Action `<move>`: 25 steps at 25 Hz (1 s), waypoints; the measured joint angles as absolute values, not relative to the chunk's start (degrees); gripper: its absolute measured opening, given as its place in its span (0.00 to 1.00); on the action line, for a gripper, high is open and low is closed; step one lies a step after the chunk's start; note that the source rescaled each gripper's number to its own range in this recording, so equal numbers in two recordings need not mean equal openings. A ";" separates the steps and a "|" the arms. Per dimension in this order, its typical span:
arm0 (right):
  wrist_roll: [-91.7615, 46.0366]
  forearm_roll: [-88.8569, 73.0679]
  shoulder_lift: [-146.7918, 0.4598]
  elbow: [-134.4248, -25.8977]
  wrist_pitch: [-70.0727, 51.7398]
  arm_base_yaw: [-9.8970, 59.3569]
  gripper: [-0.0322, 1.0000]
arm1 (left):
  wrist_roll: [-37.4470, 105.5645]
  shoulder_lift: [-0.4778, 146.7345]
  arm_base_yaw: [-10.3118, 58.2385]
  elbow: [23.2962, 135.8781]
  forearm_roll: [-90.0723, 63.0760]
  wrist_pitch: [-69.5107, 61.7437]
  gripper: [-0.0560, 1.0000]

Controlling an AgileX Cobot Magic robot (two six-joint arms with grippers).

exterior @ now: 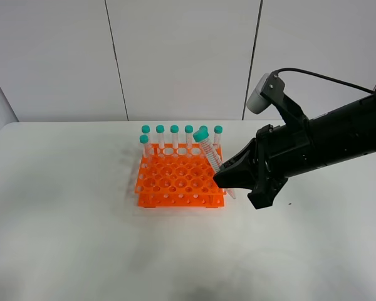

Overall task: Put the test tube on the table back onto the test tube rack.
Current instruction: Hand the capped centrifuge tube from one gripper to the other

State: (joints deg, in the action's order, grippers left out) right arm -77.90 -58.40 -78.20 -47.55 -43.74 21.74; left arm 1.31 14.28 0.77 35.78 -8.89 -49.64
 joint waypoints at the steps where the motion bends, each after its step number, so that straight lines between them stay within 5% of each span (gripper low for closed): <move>1: -77.97 -58.42 -78.20 -47.55 -43.49 21.74 0.05 | 2.18 17.32 0.77 36.85 -11.09 -47.91 0.99; 13: -78.04 -60.82 -78.20 -47.55 -40.70 21.74 0.05 | 40.00 55.09 1.48 38.93 -53.93 -28.29 0.99; 25: -77.99 -60.82 -78.20 -47.55 -40.29 21.74 0.05 | 71.92 72.50 23.08 41.39 -95.72 -22.06 0.99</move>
